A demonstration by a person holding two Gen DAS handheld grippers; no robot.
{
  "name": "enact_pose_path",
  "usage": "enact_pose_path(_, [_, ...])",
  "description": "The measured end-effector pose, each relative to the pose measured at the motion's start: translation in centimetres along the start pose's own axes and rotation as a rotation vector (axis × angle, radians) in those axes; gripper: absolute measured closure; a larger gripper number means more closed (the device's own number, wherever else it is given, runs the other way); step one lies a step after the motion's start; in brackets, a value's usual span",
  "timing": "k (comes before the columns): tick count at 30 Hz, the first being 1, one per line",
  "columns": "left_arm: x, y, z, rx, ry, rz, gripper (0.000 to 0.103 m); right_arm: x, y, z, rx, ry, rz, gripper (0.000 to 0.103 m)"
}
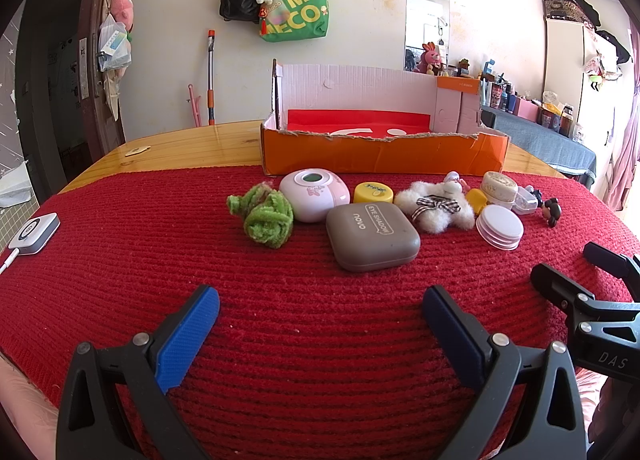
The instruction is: Organize objects
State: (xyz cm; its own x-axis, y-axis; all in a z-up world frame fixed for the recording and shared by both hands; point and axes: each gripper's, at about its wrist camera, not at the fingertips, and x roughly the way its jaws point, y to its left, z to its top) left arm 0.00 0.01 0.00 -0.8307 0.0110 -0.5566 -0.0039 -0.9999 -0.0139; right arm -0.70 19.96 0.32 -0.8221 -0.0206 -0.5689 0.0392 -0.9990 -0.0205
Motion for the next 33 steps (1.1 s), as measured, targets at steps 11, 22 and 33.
enact_pose_path(11, [0.0, 0.0, 0.0, 0.000, 0.000, 0.000, 0.000, 0.0, 0.0, 0.0, 0.000, 0.000, -0.001, 0.000])
enact_pose_path(22, [-0.1, -0.1, -0.1, 0.001, 0.003, -0.003, 0.000, 0.0, 0.1, 0.2, 0.001, 0.002, -0.001, 0.000])
enact_pose_path(33, [-1.1, 1.9, 2.8, -0.022, -0.011, -0.041, 0.000, -1.0, -1.2, 2.0, -0.001, -0.009, 0.024, 0.000])
